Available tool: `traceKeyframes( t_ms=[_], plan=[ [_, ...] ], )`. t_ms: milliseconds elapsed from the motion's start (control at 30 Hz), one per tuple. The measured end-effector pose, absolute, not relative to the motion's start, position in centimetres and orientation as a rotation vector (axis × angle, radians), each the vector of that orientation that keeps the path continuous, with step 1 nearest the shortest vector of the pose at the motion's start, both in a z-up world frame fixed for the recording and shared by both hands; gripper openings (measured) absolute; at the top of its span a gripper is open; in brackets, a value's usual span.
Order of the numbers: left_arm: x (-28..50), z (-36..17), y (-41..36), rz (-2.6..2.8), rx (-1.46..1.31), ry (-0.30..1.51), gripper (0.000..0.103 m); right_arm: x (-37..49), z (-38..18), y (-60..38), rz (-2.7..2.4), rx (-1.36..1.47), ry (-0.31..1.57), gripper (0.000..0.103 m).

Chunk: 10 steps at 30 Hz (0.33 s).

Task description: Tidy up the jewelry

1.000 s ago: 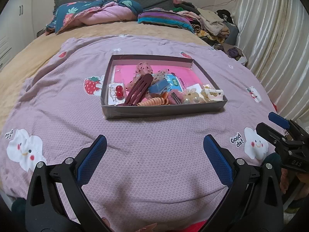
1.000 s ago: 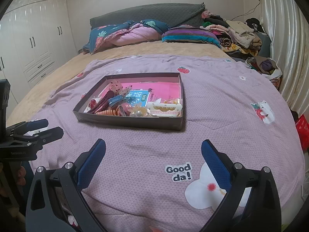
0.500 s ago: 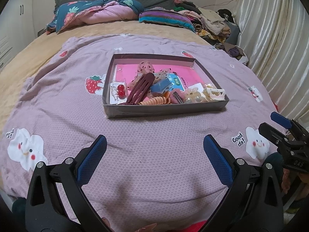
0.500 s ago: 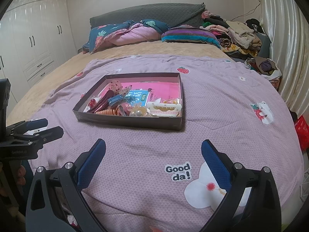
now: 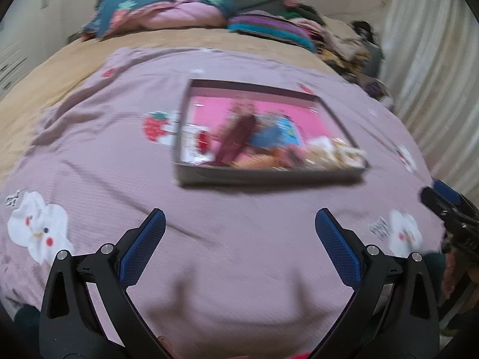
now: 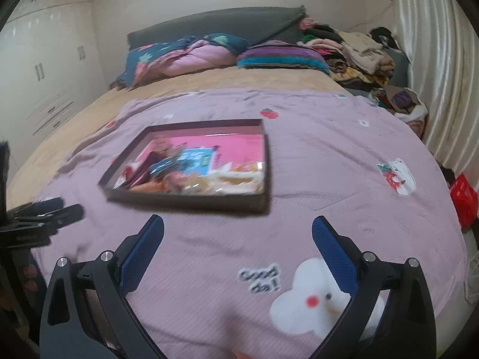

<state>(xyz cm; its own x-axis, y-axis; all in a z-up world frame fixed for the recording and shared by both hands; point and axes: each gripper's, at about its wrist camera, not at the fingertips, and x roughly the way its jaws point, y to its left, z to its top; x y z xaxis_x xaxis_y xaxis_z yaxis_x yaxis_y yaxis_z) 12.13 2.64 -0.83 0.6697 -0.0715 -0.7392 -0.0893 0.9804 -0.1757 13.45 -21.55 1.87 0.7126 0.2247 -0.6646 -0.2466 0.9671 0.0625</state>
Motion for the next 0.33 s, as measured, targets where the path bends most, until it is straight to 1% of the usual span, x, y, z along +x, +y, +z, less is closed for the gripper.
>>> traceKeyframes(
  t_ms=[133, 233, 333],
  plan=[
    [15.3, -2.5, 8.5, 0.198, -0.241, 0.867, 0.093, 19.3, 0.4, -25.9, 0.055, -0.009, 0.756, 0.099],
    [18.1, -4.4, 14.2, 0.358, -0.272, 0.895, 0.093, 25.1, -2.5, -30.6, -0.141, 0.057, 0.864, 0.099],
    [20.4, -6.1, 18.7, 0.473, -0.265, 0.902, 0.093, 29.1, -5.2, -34.5, -0.287, 0.095, 0.915, 0.099]
  ],
)
